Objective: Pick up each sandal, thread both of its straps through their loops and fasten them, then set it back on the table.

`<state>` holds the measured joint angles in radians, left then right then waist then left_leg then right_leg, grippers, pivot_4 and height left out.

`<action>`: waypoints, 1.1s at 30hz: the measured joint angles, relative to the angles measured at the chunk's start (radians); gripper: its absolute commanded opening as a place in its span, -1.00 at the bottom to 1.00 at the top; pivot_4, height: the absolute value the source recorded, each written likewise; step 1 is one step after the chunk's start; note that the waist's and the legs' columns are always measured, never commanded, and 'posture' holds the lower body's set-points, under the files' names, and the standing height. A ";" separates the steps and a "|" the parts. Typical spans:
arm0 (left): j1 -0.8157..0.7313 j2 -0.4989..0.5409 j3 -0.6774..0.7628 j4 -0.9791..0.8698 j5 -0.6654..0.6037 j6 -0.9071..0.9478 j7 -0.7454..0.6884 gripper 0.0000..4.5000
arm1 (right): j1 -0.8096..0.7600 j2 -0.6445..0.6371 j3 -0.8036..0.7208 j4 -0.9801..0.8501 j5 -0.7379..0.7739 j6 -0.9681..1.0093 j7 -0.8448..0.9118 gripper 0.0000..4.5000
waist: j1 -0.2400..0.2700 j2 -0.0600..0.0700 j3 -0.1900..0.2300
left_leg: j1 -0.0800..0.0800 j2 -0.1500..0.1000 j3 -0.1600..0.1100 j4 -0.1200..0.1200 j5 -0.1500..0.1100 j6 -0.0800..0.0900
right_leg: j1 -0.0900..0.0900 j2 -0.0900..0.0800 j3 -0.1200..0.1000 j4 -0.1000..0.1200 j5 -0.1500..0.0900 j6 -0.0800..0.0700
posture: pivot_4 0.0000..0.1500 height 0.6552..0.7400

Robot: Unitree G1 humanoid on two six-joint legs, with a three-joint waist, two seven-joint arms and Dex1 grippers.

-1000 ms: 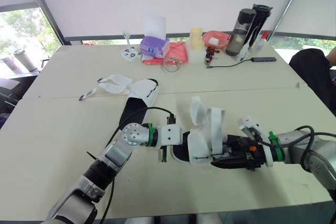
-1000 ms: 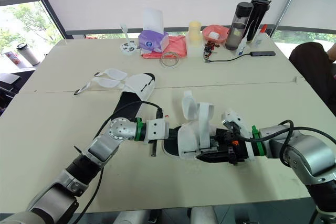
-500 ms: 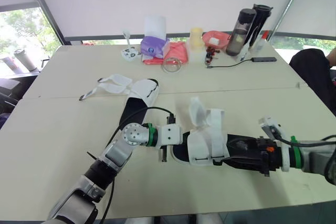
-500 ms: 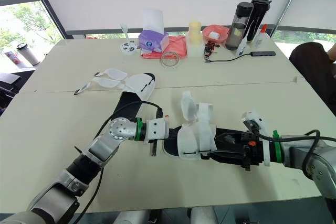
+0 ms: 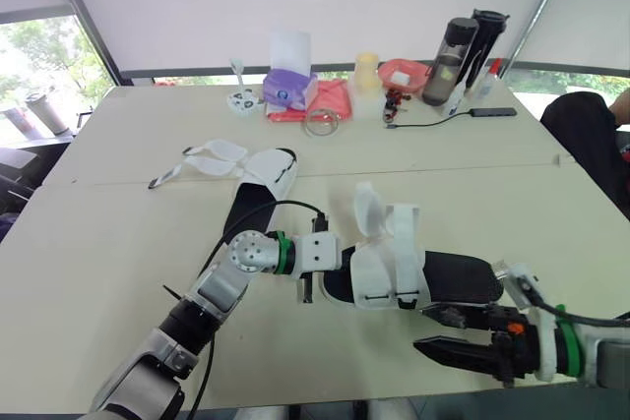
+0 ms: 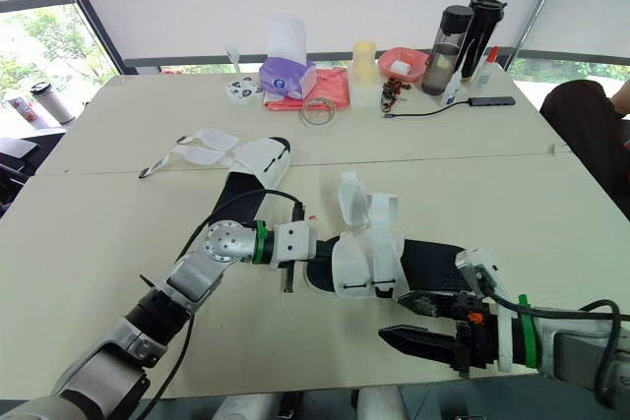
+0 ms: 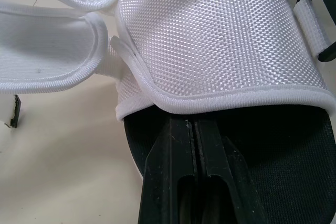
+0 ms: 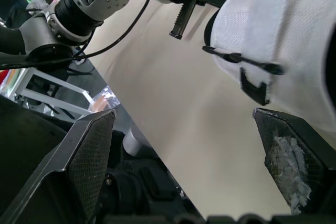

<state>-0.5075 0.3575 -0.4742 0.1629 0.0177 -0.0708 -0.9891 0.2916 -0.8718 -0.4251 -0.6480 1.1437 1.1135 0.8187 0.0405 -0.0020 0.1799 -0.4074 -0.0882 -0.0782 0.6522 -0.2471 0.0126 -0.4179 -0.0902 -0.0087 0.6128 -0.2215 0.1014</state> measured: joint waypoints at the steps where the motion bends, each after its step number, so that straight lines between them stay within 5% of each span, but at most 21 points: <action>1: 0.000 -0.001 0.000 0.001 0.000 0.000 -0.001 -1.00 | -0.001 0.002 0.011 0.000 -0.002 -0.007 -0.011 0.99 | 0.000 0.000 0.000 | 0.000 0.000 0.000 0.000 0.000 0.000 | 0.000 0.000 0.000 0.000 0.000 0.000 | 1.00 1.00; 33: 0.006 -0.007 0.018 0.004 0.000 0.004 -0.012 -1.00 | -0.064 0.038 0.128 0.104 -0.078 -0.095 -0.039 0.99 | 0.000 0.000 0.000 | 0.000 0.000 0.000 0.000 0.000 0.000 | 0.000 0.000 0.000 0.000 0.000 0.000 | 1.00 1.00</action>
<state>-0.5019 0.3508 -0.4567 0.1664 0.0179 -0.0672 -1.0011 0.2279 -0.8341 -0.2967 -0.5440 1.0655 1.0187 0.7799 0.0402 -0.0024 0.1799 -0.4075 -0.0882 -0.0782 0.6522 -0.2471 0.0128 -0.4180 -0.0900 -0.0088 0.6126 -0.2213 0.1013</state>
